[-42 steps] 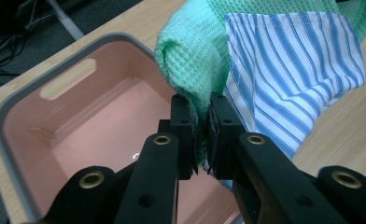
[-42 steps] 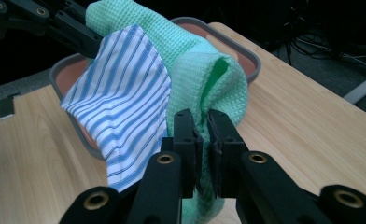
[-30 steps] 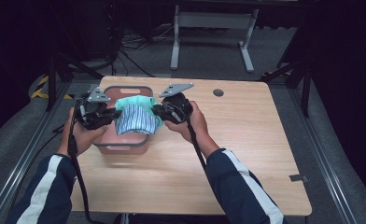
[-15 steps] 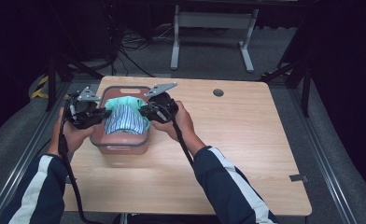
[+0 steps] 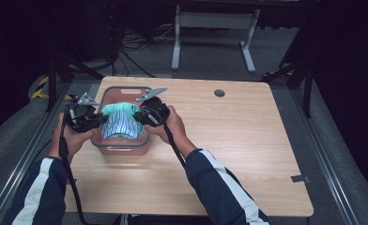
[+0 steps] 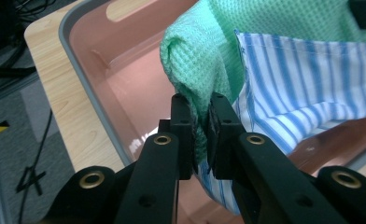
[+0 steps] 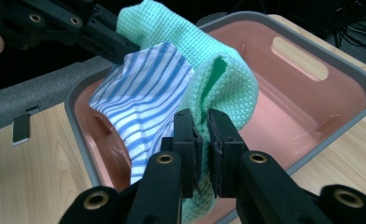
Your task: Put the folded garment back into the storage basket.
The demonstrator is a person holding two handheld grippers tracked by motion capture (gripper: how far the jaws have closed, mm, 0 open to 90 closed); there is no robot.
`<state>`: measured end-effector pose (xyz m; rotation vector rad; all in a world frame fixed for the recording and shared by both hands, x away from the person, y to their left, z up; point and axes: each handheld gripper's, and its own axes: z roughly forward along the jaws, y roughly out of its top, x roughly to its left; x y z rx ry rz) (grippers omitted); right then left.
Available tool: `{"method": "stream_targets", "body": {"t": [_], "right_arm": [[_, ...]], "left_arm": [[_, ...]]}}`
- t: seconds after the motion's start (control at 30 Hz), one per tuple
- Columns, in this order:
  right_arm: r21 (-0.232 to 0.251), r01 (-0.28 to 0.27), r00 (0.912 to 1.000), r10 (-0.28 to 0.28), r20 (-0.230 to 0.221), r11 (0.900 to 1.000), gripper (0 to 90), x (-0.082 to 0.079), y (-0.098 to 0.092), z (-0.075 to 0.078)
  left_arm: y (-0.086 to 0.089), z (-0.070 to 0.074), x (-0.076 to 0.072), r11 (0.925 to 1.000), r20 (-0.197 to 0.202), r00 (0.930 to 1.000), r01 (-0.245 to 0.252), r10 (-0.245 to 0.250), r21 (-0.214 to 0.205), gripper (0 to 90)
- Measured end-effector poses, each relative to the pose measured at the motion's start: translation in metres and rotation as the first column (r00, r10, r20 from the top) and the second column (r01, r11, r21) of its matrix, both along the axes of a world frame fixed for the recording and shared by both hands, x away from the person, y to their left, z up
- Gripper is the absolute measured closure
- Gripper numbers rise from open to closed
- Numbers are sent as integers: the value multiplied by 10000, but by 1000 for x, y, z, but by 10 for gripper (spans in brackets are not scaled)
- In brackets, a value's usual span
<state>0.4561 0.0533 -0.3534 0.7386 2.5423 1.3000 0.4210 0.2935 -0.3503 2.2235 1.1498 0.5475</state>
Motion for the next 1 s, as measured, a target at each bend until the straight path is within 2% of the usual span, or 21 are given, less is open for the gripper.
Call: {"method": "stream_targets", "body": {"t": [0.27, 0.4, 0.47, 0.5, 0.73, 0.8, 1.0], "right_arm": [[-123, 3, 9998, -6, -209, 9999, 827, 2, 5, -10], [-382, 42, 9993, -56, -364, 9993, 825, 5, 7, -18], [-436, 57, 9990, -76, -440, 9990, 824, 5, 7, -21], [-436, 57, 9990, -76, -440, 9990, 824, 5, 7, -21], [-831, 65, 9984, -111, -559, 9965, 813, 5, 10, -28], [-1050, 83, 9982, -144, -577, 9944, 807, 5, 12, -30], [-1567, 59, 9981, -154, -598, 9876, 763, 3, 16, -35]], "left_arm": [[2, -10, 3, 9999, -23, 9999, -108, 108, -115, 822], [2, -16, 6, 9997, -230, 9996, -143, 138, -198, 820], [0, -19, 7, 10000, -151, 9999, -71, 72, 66, 818], [0, -19, 7, 10000, -151, 9999, -71, 72, 66, 817], [-3, -27, 8, 9997, -410, 9992, -21, 32, 253, 794], [-4, -28, 9, 9987, -468, 9989, 66, -42, 510, 787], [-7, -31, 8, 9973, -426, 9991, -48, 79, 728, 682]]}}
